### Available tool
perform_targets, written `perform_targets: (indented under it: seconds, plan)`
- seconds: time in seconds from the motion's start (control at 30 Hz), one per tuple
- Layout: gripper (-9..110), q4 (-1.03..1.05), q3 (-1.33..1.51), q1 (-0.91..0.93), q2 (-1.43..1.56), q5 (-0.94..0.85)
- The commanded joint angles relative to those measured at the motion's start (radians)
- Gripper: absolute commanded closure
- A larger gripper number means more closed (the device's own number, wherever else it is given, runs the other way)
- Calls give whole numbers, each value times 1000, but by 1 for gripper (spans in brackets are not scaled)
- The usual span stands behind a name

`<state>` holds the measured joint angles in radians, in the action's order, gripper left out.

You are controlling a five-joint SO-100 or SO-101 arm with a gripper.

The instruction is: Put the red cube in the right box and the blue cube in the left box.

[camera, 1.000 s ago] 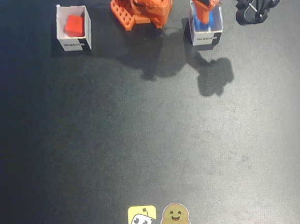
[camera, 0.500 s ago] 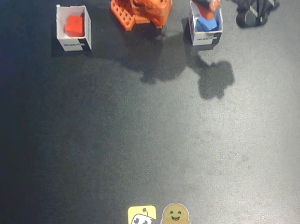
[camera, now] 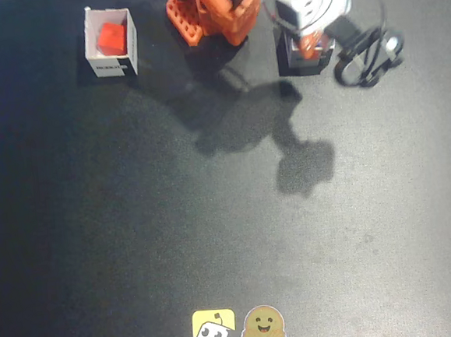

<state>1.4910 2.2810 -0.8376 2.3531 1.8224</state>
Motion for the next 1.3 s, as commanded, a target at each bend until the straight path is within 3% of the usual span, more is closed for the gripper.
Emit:
perform_targets:
  seconds: [0.0,0.67,0.87,1.27]
  plan:
    - [100,-23,-29,114,14,-40]
    - [100,-57,103,716,179,-310]
    - [99,-43,204,762,345,-314]
    - [99,-272,382,773,394,-347]
